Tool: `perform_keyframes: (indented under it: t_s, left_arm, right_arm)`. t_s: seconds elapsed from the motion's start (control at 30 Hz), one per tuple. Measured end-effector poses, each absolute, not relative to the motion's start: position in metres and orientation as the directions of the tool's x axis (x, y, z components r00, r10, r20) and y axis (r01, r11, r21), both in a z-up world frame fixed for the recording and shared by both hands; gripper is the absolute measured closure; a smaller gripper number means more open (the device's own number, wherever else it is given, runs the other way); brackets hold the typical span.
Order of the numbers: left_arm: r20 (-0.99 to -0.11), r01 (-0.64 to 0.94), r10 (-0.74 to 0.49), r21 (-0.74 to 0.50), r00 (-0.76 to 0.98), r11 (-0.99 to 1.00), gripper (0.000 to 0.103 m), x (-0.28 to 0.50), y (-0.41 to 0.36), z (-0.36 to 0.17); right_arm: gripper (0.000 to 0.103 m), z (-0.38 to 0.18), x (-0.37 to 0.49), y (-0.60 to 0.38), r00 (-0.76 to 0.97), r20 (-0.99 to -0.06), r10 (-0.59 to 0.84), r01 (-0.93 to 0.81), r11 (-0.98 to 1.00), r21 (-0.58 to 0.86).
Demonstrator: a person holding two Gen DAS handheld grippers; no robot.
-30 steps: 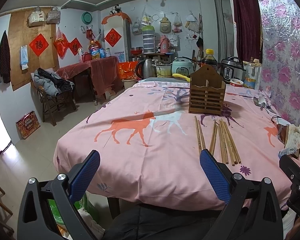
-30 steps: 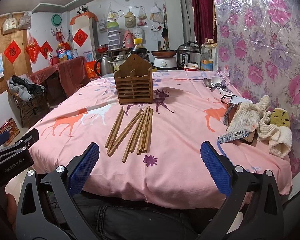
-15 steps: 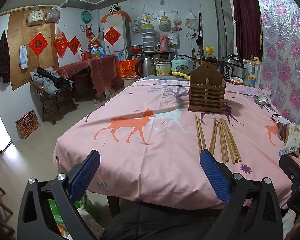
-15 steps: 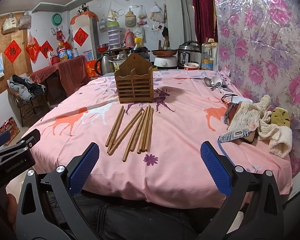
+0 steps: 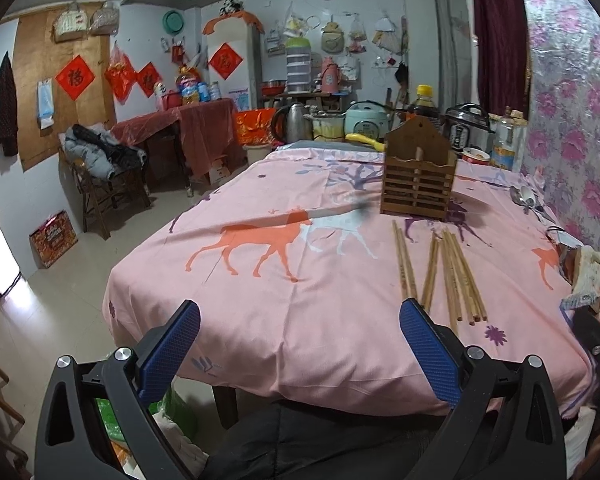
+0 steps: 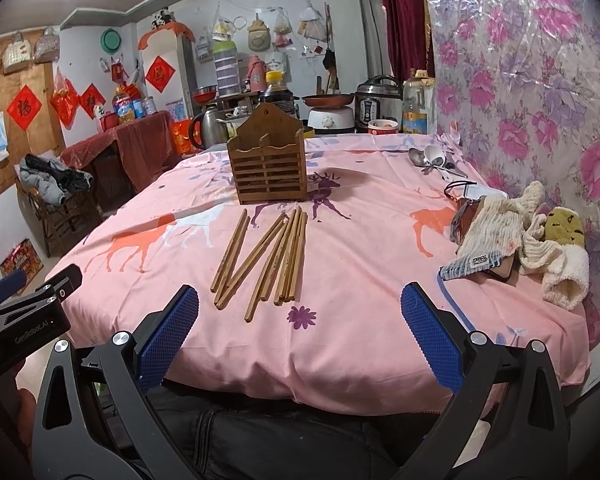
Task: Organize utensils
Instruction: 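Move both tools forward toward the row of bamboo chopsticks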
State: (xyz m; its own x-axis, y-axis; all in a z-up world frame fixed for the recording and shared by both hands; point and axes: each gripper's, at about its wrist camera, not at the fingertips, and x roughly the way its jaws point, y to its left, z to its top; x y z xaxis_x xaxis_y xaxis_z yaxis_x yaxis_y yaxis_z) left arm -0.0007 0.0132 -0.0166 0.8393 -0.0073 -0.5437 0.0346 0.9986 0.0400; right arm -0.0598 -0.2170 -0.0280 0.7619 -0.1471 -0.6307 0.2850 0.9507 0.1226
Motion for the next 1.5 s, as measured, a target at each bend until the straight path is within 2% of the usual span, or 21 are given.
perform_keyframes:
  t_s: [0.1,0.3,0.47,0.73,1.07,1.2,1.33,1.43,1.5]
  left_arm:
    - [-0.584,0.003,0.011,0.024,0.812,1.0,0.005,0.014,0.024,-0.025]
    - [-0.7,-0.013,0.02,0.015,0.714,1.0,0.005,0.053,0.033,-0.059]
    - [-0.759,-0.001,0.062,0.08,0.648,0.997,0.005,0.089,0.022,-0.09]
    - [-0.759,0.071,0.089,0.176,0.645,0.982,0.005,0.125,-0.018,-0.1]
    - [-0.767,0.073,0.099,0.186,0.634,0.98,0.005,0.173,-0.023,-0.108]
    - [-0.777,0.058,0.11,0.185,0.62,0.981,0.005,0.188,-0.018,-0.111]
    - [-0.788,0.052,0.113,0.181,0.606,0.982,0.005,0.204,-0.017,-0.112]
    - [-0.792,0.048,0.113,0.177,0.6,0.983,0.005,0.214,-0.017,-0.113]
    - [-0.797,0.046,0.107,0.167,0.594,0.985,0.005,0.218,-0.017,-0.115]
  right_arm:
    - [0.006,-0.03,-0.058,-0.241,0.754,-0.637,-0.158,0.331,0.93,0.161]
    - [0.006,-0.056,-0.045,-0.281,0.697,-0.684,-0.216,0.418,0.897,0.143]
    - [0.006,-0.087,-0.016,-0.288,0.639,-0.743,-0.2,0.406,0.908,0.104]
    - [0.008,-0.111,0.044,-0.274,0.61,-0.784,-0.114,0.309,0.945,0.103]
    - [0.029,-0.141,0.137,-0.266,0.547,-0.837,-0.023,0.22,0.968,0.117]
    - [0.037,-0.149,0.156,-0.272,0.505,-0.863,-0.026,0.236,0.965,0.109]
    - [0.039,-0.159,0.168,-0.287,0.462,-0.887,-0.028,0.247,0.964,0.099]
    - [0.038,-0.155,0.167,-0.307,0.461,-0.881,-0.107,0.314,0.948,0.05]
    - [0.038,-0.153,0.166,-0.316,0.481,-0.875,-0.047,0.32,0.939,0.125]
